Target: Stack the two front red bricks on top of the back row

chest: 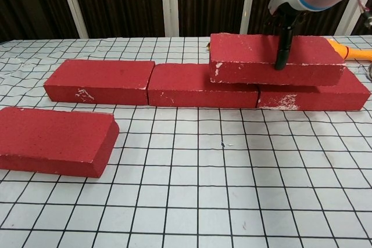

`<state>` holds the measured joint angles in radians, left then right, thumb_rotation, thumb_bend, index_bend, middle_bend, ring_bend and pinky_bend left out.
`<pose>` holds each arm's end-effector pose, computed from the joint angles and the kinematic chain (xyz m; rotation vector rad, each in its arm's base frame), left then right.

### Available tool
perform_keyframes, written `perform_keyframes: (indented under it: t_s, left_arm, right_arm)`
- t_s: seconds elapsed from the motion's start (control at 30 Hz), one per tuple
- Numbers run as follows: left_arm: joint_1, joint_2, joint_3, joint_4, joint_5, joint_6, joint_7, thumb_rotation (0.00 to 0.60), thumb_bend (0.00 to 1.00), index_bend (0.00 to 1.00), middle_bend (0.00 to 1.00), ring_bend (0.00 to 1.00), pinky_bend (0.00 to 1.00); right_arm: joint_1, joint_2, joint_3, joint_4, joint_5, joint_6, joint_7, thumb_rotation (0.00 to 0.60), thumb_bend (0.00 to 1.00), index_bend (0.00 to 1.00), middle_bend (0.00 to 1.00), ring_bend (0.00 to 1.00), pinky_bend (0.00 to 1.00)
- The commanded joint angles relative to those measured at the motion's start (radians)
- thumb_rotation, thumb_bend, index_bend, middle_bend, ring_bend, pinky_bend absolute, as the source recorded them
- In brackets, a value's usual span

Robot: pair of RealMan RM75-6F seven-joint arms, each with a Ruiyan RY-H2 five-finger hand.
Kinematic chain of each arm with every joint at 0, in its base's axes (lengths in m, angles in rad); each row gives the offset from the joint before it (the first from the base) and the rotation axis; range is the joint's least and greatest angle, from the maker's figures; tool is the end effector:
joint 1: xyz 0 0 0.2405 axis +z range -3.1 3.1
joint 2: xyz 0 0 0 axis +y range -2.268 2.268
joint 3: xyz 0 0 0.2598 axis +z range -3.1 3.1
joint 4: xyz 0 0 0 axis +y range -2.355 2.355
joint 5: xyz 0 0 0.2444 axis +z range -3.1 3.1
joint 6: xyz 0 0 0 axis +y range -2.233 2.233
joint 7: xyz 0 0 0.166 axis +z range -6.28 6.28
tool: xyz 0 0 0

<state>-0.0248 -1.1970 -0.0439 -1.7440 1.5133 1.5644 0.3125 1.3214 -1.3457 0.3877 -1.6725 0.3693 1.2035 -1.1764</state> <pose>-0.2929 0.1836 0.1037 -1.3595 -0.8121 -0.8262 -0.0410 -0.4369 0.0169 1.5781 -1.1096 0.2822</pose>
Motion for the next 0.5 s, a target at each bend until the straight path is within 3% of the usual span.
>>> perform_keyframes:
  t_s: [0.03, 0.5]
  left_arm:
    - [0.000, 0.000, -0.001, 0.000, -0.001, 0.000, 0.000, 0.600, 0.00, 0.11, 0.00, 0.00, 0.03]
    - [0.003, -0.012, -0.013, 0.001, -0.020, 0.018, 0.035, 0.600, 0.00, 0.11, 0.00, 0.00, 0.03]
  right_arm:
    - [0.009, -0.018, 0.008, 0.024, -0.003, -0.005, -0.013, 0.600, 0.19, 0.30, 0.22, 0.15, 0.00]
    - [0.026, -0.081, 0.020, 0.153, 0.006, -0.083, -0.085, 0.600, 0.19, 0.30, 0.22, 0.15, 0.00]
